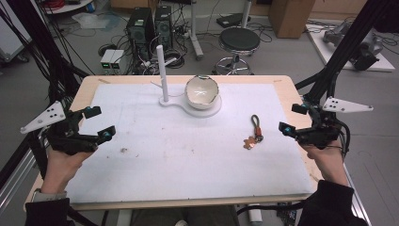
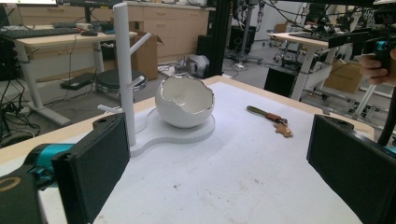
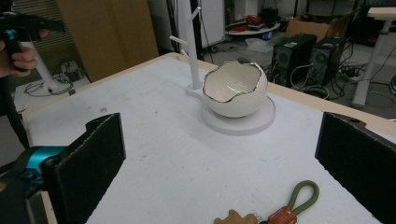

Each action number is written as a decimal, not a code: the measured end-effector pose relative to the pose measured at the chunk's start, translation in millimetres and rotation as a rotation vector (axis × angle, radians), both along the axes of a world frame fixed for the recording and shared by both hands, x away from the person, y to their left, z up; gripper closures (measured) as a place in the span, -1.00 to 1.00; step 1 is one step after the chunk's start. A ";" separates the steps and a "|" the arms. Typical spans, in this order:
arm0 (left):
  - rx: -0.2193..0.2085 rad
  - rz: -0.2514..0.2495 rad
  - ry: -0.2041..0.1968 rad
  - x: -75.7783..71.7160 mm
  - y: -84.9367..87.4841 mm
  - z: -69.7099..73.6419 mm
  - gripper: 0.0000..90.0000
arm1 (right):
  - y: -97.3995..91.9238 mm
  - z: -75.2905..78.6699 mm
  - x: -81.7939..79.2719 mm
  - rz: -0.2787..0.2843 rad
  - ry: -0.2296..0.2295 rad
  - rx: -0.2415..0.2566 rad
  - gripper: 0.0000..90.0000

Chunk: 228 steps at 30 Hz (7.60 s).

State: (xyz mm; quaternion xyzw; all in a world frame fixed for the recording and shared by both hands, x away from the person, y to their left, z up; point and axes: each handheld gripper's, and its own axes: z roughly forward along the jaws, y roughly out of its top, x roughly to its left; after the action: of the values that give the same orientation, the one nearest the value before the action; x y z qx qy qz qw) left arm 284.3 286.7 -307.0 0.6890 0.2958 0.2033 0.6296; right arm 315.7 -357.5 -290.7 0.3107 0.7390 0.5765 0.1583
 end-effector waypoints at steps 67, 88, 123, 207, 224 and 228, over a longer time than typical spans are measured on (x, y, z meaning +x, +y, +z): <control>0.011 0.033 0.065 -16.2 18.4 -18.6 -0.86 | 26.5 -135.5 173.9 -0.325 0.376 -0.382 -0.85; 0.014 0.095 0.067 -17.6 30.2 -21.2 -0.77 | 42.6 -140.9 164.4 -0.266 0.375 -0.456 0.86; 0.049 0.085 0.010 -9.0 10.9 -9.0 -0.76 | 40.1 47.1 83.9 -0.363 -0.051 -0.207 0.89; 0.067 0.135 -0.009 -48.5 37.8 -12.9 -0.77 | 330.4 18.7 181.7 0.065 0.155 -0.177 -0.77; 0.054 0.096 -0.022 -10.9 17.4 -13.0 -0.77 | 205.2 26.7 108.7 0.083 0.037 -0.092 -0.77; 0.070 0.107 -0.023 0.5 10.3 -17.0 -0.77 | 167.3 25.3 91.4 0.034 0.007 -0.056 -0.77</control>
State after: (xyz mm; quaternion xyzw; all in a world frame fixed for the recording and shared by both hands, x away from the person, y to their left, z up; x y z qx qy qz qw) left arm 284.8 297.0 -324.1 0.6915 0.3177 0.2549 0.5966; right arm 407.2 -190.2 -265.3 0.2956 0.7605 0.5572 0.1545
